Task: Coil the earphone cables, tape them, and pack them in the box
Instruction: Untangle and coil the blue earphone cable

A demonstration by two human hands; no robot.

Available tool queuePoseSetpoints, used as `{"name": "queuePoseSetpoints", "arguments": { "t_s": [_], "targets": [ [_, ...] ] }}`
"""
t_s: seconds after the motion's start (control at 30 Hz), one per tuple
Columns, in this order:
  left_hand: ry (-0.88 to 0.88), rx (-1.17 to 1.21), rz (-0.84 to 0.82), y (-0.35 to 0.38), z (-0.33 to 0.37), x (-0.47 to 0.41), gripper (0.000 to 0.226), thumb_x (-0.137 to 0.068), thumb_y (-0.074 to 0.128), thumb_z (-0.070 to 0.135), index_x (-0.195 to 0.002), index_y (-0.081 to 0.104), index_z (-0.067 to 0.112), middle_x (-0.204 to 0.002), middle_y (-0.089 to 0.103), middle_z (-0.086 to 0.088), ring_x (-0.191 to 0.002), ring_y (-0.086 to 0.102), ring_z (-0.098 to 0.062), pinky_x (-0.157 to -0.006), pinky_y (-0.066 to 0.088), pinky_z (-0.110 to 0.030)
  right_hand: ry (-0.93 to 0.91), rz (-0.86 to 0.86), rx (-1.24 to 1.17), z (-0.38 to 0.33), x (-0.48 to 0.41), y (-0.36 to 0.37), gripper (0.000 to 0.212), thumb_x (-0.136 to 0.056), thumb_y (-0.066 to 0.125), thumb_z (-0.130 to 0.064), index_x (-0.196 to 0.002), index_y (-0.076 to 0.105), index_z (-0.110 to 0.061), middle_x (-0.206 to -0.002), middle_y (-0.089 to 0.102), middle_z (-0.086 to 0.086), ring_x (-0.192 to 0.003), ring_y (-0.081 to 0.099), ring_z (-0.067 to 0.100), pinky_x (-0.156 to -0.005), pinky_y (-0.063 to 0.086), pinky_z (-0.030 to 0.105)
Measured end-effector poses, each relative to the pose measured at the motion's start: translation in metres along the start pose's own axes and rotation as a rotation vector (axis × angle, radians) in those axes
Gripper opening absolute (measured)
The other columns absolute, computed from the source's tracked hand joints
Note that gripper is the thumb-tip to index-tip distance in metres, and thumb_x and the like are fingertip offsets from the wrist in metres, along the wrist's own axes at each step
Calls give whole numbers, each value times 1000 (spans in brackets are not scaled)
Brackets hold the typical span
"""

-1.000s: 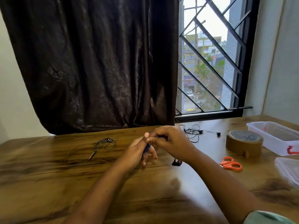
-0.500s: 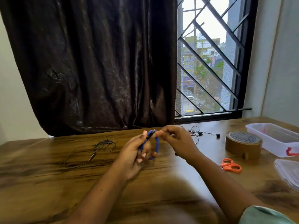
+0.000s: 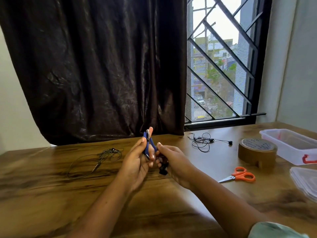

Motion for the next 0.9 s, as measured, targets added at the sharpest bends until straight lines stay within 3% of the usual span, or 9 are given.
{"name": "queuePoseSetpoints", "arguments": {
  "t_s": [0.13, 0.23, 0.33, 0.4, 0.47, 0.6, 0.77, 0.9],
  "targets": [
    [-19, 53, -50, 0, 3, 1, 37, -102, 28, 23, -125, 56, 20, -51, 47, -3, -42, 46, -9, -43, 47, -20, -8, 18, 39, -5, 2, -1, 40, -99, 47, -31, -65, 67, -23, -60, 52, -6, -54, 45, 5, -52, 39, 18],
    [-48, 83, -91, 2, 4, 0, 38, -101, 28, 20, -117, 61, 9, -53, 49, -5, -49, 52, -14, -51, 52, -24, -41, 80, 91, -8, 0, -8, 35, -100, 47, -24, -70, 65, -20, -57, 53, -7, -51, 44, 5, -50, 38, 18],
    [-116, 85, -38, 1, 3, -2, 38, -98, 34, 25, -96, 61, -1, -59, 59, -9, -62, 61, -21, -58, 58, -32, -80, 135, 157, -9, -2, -16, 32, -100, 45, -22, -73, 63, -18, -61, 55, -5, -53, 45, 6, -52, 40, 19],
    [-176, 31, 0, -4, 0, -3, 41, -96, 39, 34, -96, 63, 1, -76, 68, -14, -73, 68, -24, -74, 59, -34, -112, 190, 298, -10, -3, -21, 30, -100, 45, -23, -75, 62, -18, -63, 55, -4, -57, 47, 7, -57, 41, 23],
    [-235, -50, 31, -9, -4, -5, 44, -93, 42, 42, -100, 64, 4, -85, 71, -14, -80, 70, -22, -80, 56, -35, -150, 241, 455, -10, -4, -25, 30, -99, 45, -23, -74, 60, -18, -64, 54, -5, -61, 47, 9, -61, 41, 27],
    [-248, -241, 80, -16, -7, -8, 39, -91, 48, 42, -101, 65, 9, -87, 74, -7, -90, 67, -21, -86, 50, -34, -146, 231, 572, -10, -2, -31, 29, -99, 46, -23, -72, 57, -19, -65, 48, -9, -58, 42, 5, -54, 33, 18],
    [-148, -554, 22, -17, -7, -9, 26, -91, 53, 34, -95, 66, 11, -86, 72, -5, -79, 67, -16, -66, 51, -23, -164, 104, 809, -9, -3, -26, 33, -98, 47, -20, -66, 51, -23, -64, 47, -10, -59, 41, 3, -53, 33, 13],
    [-91, -649, 32, -15, -12, -9, 21, -98, 45, 21, -89, 62, 12, -74, 65, -1, -60, 62, -3, -50, 47, -14, -184, 80, 798, -8, -3, -22, 28, -99, 46, -19, -71, 52, -20, -67, 48, -11, -61, 44, 2, -54, 37, 11]
  ]
}}
Point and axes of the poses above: each hand's wrist, its own x-axis away from the middle knuckle, its own y-axis out of the palm, z = x × y, the point moved 3 cm from there along -x, towards the middle knuckle
